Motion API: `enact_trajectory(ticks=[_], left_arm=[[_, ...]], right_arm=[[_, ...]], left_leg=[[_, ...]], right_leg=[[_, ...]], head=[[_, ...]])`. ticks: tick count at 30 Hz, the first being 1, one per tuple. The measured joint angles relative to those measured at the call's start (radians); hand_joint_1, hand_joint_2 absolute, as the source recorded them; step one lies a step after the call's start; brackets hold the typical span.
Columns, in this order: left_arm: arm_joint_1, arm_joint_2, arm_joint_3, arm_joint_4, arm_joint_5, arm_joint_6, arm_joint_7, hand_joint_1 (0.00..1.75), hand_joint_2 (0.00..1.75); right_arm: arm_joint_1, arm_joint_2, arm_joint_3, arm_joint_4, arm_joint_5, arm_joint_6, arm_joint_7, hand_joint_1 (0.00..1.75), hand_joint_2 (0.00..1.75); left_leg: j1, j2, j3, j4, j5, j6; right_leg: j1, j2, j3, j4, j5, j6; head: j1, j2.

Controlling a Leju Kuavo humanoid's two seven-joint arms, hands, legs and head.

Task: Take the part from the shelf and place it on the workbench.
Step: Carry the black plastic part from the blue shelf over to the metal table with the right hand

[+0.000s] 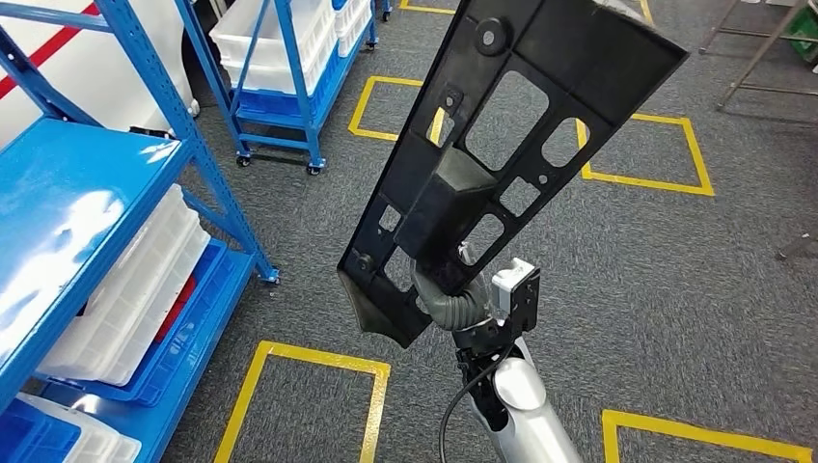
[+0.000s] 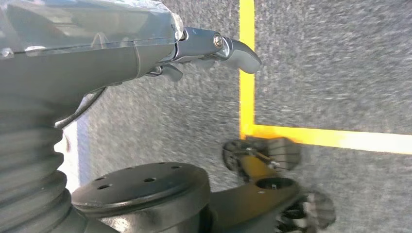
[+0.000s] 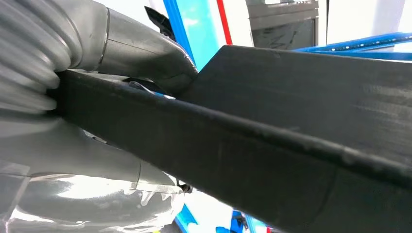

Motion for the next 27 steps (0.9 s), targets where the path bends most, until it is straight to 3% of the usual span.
enact_trajectory(ticks=[1, 2, 3, 5, 7, 8, 10, 12, 13, 15, 16, 17, 18, 20, 22, 24, 26, 27], left_arm=[[0.001, 0.0, 0.0, 0.0, 0.0, 0.0, 0.0, 0.0, 1.75], [0.003, 0.001, 0.0, 0.0, 0.0, 0.0, 0.0, 0.0, 1.75], [0.003, 0.001, 0.001, 0.0, 0.0, 0.0, 0.0, 0.0, 1.75], [0.003, 0.001, 0.001, 0.0, 0.0, 0.0, 0.0, 0.0, 1.75], [0.003, 0.002, 0.002, 0.0, 0.0, 0.0, 0.0, 0.0, 1.75], [0.002, 0.002, 0.002, 0.0, 0.0, 0.0, 0.0, 0.0, 1.75], [0.0, 0.002, 0.002, 0.0, -0.001, 0.0, 0.0, 0.0, 1.75], [-0.002, 0.004, 0.0, 0.0, -0.018, 0.001, 0.002, 0.0, 1.75], [-0.003, 0.008, -0.005, 0.0, -0.035, 0.001, 0.004, 0.0, 1.75], [-0.002, 0.02, -0.018, 0.0, -0.066, -0.006, 0.008, 0.0, 1.75], [-0.002, 0.026, -0.024, 0.0, -0.075, -0.011, 0.009, 0.0, 1.75], [-0.003, 0.031, -0.028, 0.0, -0.079, -0.016, 0.01, 0.0, 1.75], [-0.005, 0.036, -0.032, 0.0, -0.081, -0.018, 0.01, 0.0, 1.75], [-0.009, 0.042, -0.039, 0.0, -0.083, -0.02, 0.01, 0.0, 1.75], [-0.013, 0.051, -0.044, -0.001, -0.083, -0.021, 0.009, 0.0, 1.75], [-0.016, 0.057, -0.047, -0.001, -0.084, -0.021, 0.006, 0.0, 1.75], [-0.02, 0.058, -0.05, -0.001, -0.084, -0.021, -0.001, 0.0, 1.75], [-0.021, 0.058, -0.051, -0.001, -0.083, -0.02, -0.005, 0.0, 1.75]], right_arm=[[0.001, 0.0, 0.0, 0.0, 0.0, 0.0, 0.0, 1.75, 1.75], [0.002, 0.0, 0.0, 0.0, 0.0, 0.0, 0.0, 1.75, 1.75], [0.002, 0.0, 0.0, 0.0, 0.0, 0.0, 0.0, 1.75, 1.75], [0.003, 0.0, 0.0, 0.0, 0.0, 0.0, 0.0, 1.75, 1.75], [0.002, 0.0, 0.0, -0.001, 0.0, 0.0, 0.0, 1.75, 1.75], [0.001, 0.0, 0.0, -0.001, 0.0, 0.0, 0.0, 1.75, 1.75], [0.001, 0.001, -0.001, -0.002, 0.0, 0.0, 0.0, 1.75, 1.75], [0.002, 0.001, -0.002, -0.002, -0.006, -0.003, -0.008, 1.75, 1.75], [0.006, 0.003, -0.005, -0.002, -0.012, -0.006, -0.019, 1.75, 1.75], [0.018, 0.006, -0.012, -0.001, -0.024, -0.008, -0.049, 1.75, 1.75], [0.025, 0.008, -0.016, 0.0, -0.028, -0.007, -0.062, 1.75, 1.75], [0.031, 0.008, -0.02, 0.003, -0.03, -0.007, -0.069, 1.75, 1.75], [0.035, 0.009, -0.024, 0.006, -0.031, -0.006, -0.074, 1.75, 1.75], [0.039, 0.01, -0.032, 0.01, -0.031, -0.005, -0.078, 1.75, 1.75], [0.039, 0.013, -0.037, 0.011, -0.031, -0.004, -0.081, 1.75, 1.75], [0.04, 0.015, -0.041, 0.013, -0.031, -0.004, -0.084, 1.75, 1.75], [0.041, 0.017, -0.045, 0.014, -0.028, -0.004, -0.087, 1.75, 1.75], [0.04, 0.017, -0.047, 0.014, -0.024, -0.007, -0.089, 1.75, 1.75]], left_leg=[[0.0, 0.013, -0.011, 0.001, 0.007, -0.001], [0.0, 0.027, -0.022, 0.001, 0.014, -0.004], [0.0, 0.04, -0.031, 0.002, 0.02, -0.006], [0.001, 0.062, -0.046, 0.005, 0.029, -0.014], [0.001, 0.079, -0.052, 0.008, 0.035, -0.025], [0.0, 0.087, -0.052, 0.009, 0.039, -0.031], [0.003, 0.103, -0.05, 0.009, 0.046, -0.045], [0.009, 0.083, -0.06, 0.029, 0.025, -0.057], [0.01, 0.058, -0.074, 0.064, -0.006, -0.059], [0.011, 0.01, -0.119, 0.194, -0.092, -0.059], [0.01, 0.0, -0.14, 0.261, -0.125, -0.057], [0.009, -0.003, -0.149, 0.302, -0.139, -0.054], [0.007, -0.005, -0.14, 0.307, -0.134, -0.049], [0.002, -0.02, -0.066, 0.195, -0.082, -0.032], [-0.002, -0.059, 0.014, 0.056, -0.047, -0.019], [-0.006, -0.078, 0.038, 0.005, -0.044, -0.02], [-0.006, -0.062, 0.037, -0.006, -0.031, -0.018], [-0.004, -0.053, 0.036, -0.013, -0.023, -0.013]], right_leg=[[-0.005, -0.005, -0.014, 0.06, -0.027, 0.006], [-0.011, -0.009, -0.017, 0.097, -0.033, 0.011], [-0.016, -0.012, -0.001, 0.097, -0.019, 0.016], [-0.024, -0.035, 0.087, -0.009, 0.026, 0.023], [-0.018, -0.069, 0.179, -0.143, 0.033, 0.02], [-0.012, -0.078, 0.201, -0.18, 0.028, 0.013], [-0.005, -0.066, 0.199, -0.194, 0.03, -0.007], [-0.005, -0.049, 0.19, -0.199, 0.043, -0.027], [-0.005, -0.041, 0.183, -0.201, 0.052, -0.037], [0.001, -0.022, 0.166, -0.2, 0.066, -0.051], [0.005, -0.011, 0.157, -0.199, 0.073, -0.055], [0.01, 0.002, 0.147, -0.198, 0.08, -0.057], [0.015, 0.015, 0.138, -0.196, 0.086, -0.058], [0.02, 0.043, 0.123, -0.191, 0.098, -0.058], [0.02, 0.066, 0.109, -0.187, 0.11, -0.053], [0.015, 0.083, 0.1, -0.185, 0.12, -0.042], [0.013, 0.091, 0.095, -0.185, 0.128, -0.031], [0.014, 0.077, 0.089, -0.177, 0.121, -0.026]], head=[[0.0, 0.0], [0.0, 0.0], [0.0, 0.0], [0.0, 0.0], [-0.001, 0.0], [-0.001, 0.0], [-0.001, 0.0], [0.0, 0.0], [0.0, 0.0], [-0.001, 0.0], [-0.001, 0.0], [-0.001, 0.0], [-0.001, 0.0], [-0.001, 0.0], [-0.001, 0.0], [-0.001, 0.0], [-0.002, 0.0], [-0.001, 0.0]])
